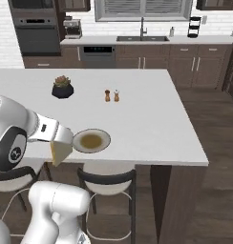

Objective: Start the toaster. Once the lever pops up, take the bread to the plate on the dining counter.

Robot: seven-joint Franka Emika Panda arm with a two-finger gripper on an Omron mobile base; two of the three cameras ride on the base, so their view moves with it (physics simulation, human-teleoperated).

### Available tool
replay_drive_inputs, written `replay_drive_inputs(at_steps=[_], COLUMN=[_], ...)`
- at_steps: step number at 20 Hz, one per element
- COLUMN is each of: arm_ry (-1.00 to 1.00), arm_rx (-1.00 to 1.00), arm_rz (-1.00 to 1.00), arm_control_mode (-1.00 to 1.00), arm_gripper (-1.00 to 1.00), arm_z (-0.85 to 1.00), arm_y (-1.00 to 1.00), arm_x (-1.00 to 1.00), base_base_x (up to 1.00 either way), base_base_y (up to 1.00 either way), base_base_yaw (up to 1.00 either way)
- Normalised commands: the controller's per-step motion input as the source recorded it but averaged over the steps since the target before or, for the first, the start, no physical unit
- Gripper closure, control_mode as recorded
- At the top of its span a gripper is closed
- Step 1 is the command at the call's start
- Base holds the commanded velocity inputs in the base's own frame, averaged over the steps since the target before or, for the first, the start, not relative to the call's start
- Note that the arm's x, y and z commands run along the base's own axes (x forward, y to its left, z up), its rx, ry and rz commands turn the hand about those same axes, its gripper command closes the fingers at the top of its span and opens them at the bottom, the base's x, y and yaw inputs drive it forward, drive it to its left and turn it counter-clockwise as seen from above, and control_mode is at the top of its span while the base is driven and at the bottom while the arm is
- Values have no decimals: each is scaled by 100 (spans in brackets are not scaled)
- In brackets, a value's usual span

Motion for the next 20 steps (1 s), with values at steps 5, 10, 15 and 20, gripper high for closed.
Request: replay_drive_inputs(at_steps=[5,10,15,20], arm_ry=[0,0,0,0], arm_rx=[0,0,0,0], arm_rz=[0,0,0,0], arm_control_mode=[100,100,100,100], arm_gripper=[100,100,100,100], arm_z=[0,0,0,0], arm_y=[0,0,0,0], arm_x=[0,0,0,0], base_base_x=[40,31,42,0], base_base_y=[53,73,33,0], base_base_yaw=[-21,-1,8,0])
